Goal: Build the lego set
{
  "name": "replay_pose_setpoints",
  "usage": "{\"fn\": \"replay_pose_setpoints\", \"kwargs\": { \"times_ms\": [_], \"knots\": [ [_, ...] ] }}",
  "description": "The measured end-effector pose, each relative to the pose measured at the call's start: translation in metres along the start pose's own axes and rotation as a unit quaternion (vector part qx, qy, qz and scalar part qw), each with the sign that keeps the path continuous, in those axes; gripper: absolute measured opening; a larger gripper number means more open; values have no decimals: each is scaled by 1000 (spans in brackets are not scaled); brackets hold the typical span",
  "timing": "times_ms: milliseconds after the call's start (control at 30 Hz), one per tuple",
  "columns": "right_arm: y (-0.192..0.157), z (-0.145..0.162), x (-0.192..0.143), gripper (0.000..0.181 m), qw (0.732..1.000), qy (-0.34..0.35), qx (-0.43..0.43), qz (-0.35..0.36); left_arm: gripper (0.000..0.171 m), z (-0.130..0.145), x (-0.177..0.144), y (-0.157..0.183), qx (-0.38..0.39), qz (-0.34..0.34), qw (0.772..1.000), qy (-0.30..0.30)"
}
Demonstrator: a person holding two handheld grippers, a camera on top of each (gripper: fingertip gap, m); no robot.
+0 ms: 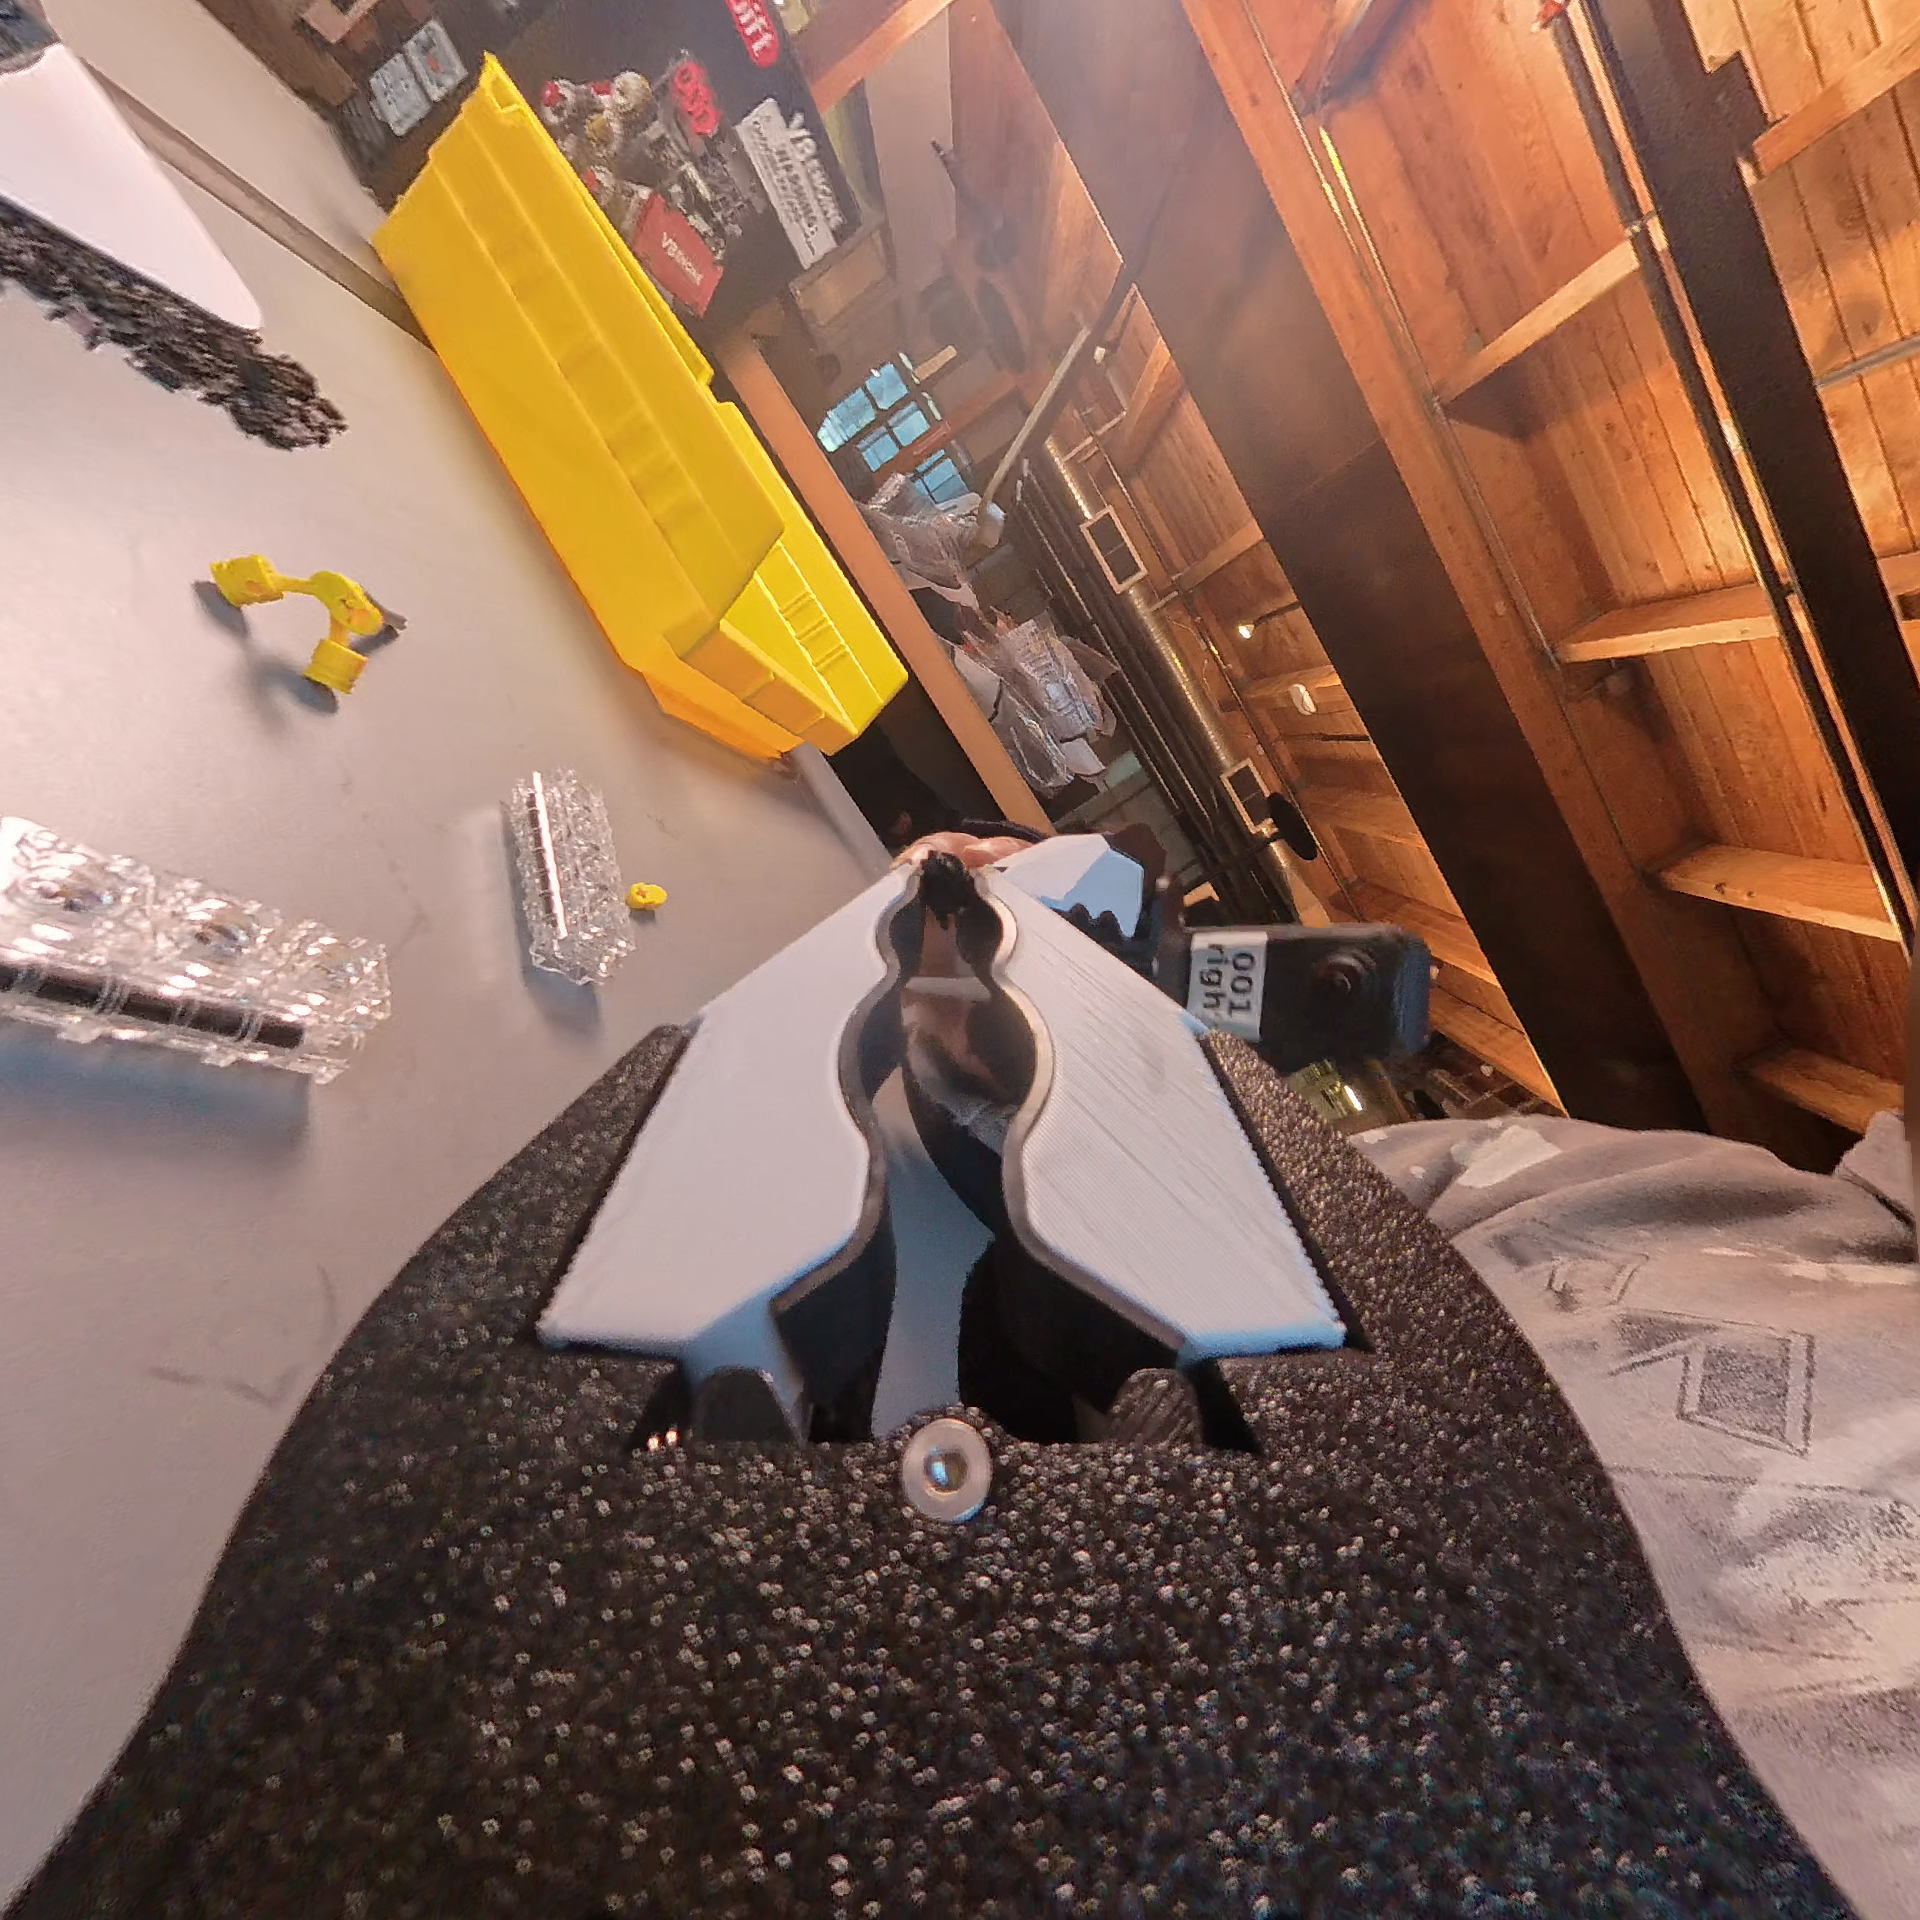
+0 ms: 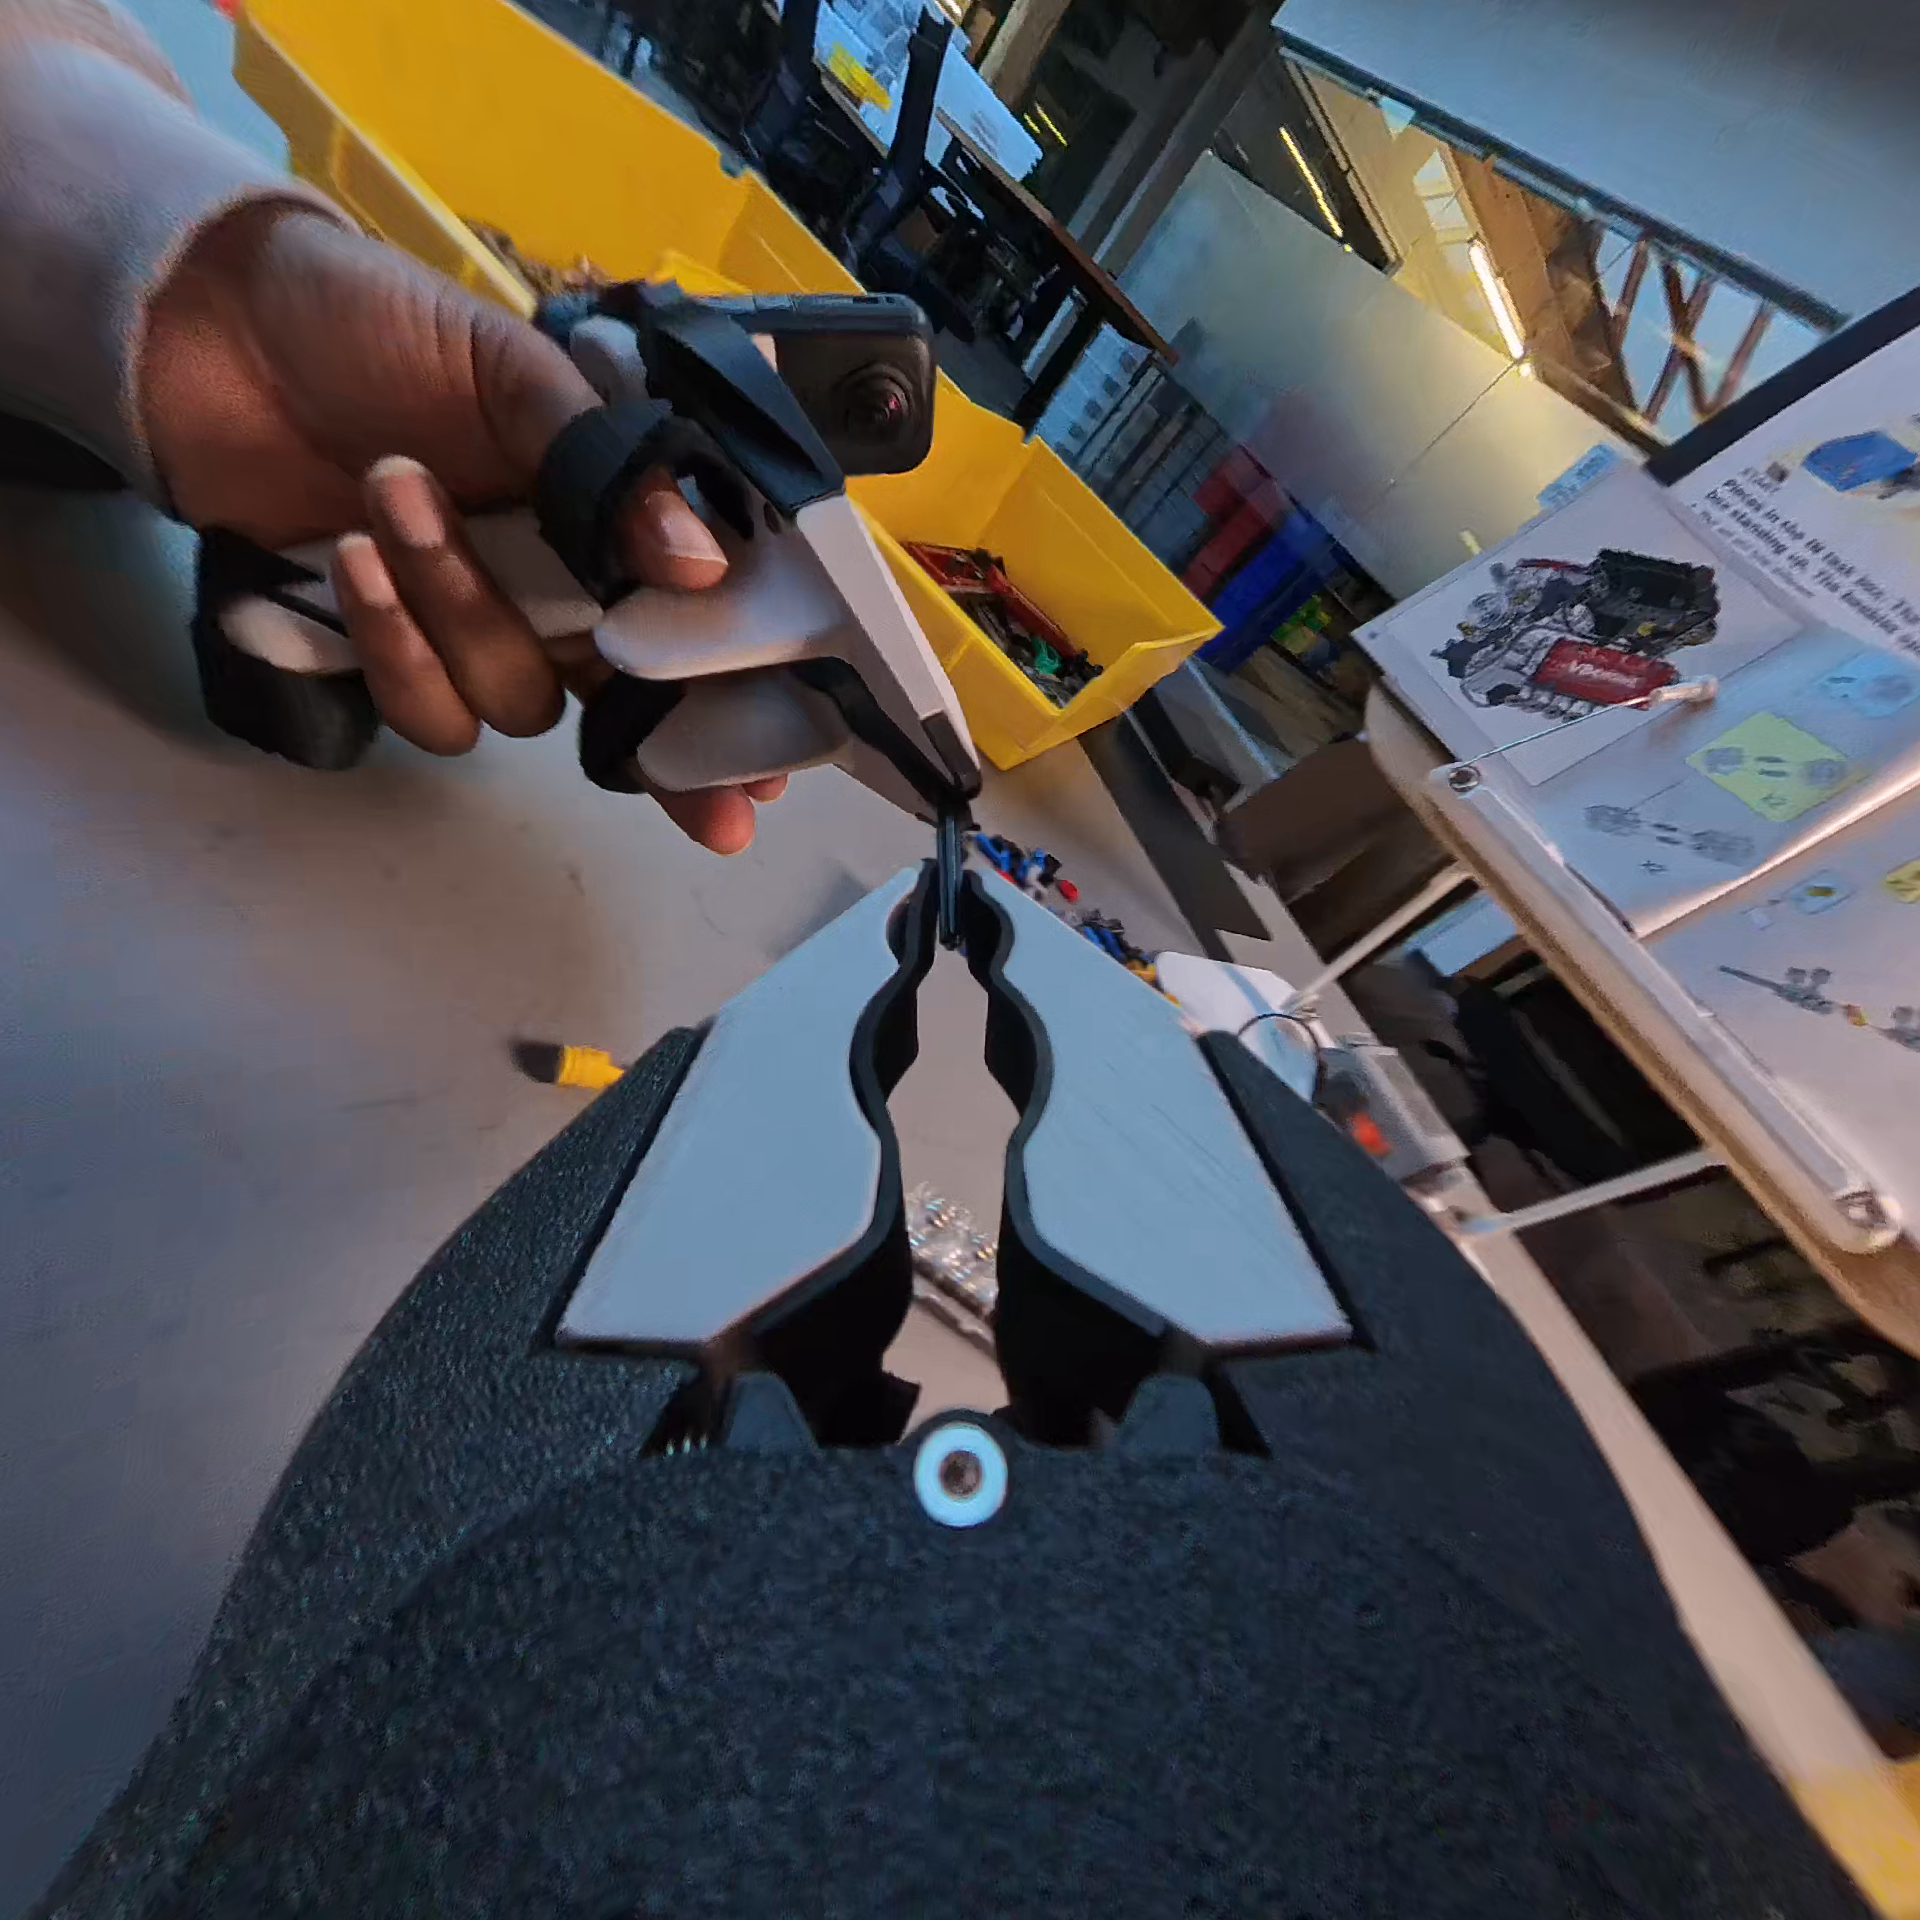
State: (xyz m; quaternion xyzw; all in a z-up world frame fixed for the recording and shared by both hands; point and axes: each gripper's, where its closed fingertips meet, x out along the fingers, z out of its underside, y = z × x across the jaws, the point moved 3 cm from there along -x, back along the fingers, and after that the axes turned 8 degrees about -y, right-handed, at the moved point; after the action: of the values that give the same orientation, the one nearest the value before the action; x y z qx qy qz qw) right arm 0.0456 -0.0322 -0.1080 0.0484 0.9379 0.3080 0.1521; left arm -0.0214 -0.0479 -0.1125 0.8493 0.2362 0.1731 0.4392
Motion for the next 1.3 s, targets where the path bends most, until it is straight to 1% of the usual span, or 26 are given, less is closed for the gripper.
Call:
{"fn": "replay_pose_setpoints", "kwargs": {
  "times_ms": [100,167,200,233,300,367,433,500,533,700,767,800,867,967,1033,1067,1200,1300],
  "knots": [
    [6,-8,-11,4,989,52,118,-65,14,-2,-1,17,61,35,997,-11],
    [8,-15,-20,4,970,90,186,-127,23,-3,-1,28,121,37,992,-20],
    [11,-17,-24,4,960,104,218,-144,25,-2,0,32,154,32,987,-25],
    [14,-19,-27,4,949,119,244,-159,27,-1,0,35,187,28,981,-32],
    [11,-23,-33,4,925,137,283,-213,29,5,2,43,244,24,968,-47],
    [6,-26,-37,5,907,145,305,-254,29,9,4,48,284,22,957,-54],
    [4,-28,-38,5,900,151,312,-264,26,14,5,56,306,39,949,-63],
    [1,-30,-39,5,896,148,314,-277,15,16,5,60,322,45,943,-66],
    [1,-30,-39,4,895,146,317,-277,11,17,5,61,326,44,942,-66],
    [3,-27,-38,4,884,145,339,-287,11,18,5,56,328,32,941,-75],
    [4,-22,-35,4,887,136,344,-276,11,16,6,52,320,14,944,-74],
    [5,-20,-33,5,893,130,341,-264,11,15,6,49,311,5,948,-73],
    [6,-16,-28,5,916,115,313,-224,10,12,5,42,278,-7,958,-63],
    [4,-13,-22,5,960,88,220,-151,10,9,5,33,202,0,978,-41],
    [3,-12,-20,4,982,70,146,-98,10,7,4,28,155,10,987,-32],
    [2,-11,-20,4,989,62,112,-75,10,7,4,26,139,13,990,-30],
    [1,-9,-19,4,998,40,35,-35,10,9,5,21,114,14,993,-32],
    [2,-6,-18,4,999,37,26,-25,10,10,6,17,100,10,994,-34]
  ]
}}
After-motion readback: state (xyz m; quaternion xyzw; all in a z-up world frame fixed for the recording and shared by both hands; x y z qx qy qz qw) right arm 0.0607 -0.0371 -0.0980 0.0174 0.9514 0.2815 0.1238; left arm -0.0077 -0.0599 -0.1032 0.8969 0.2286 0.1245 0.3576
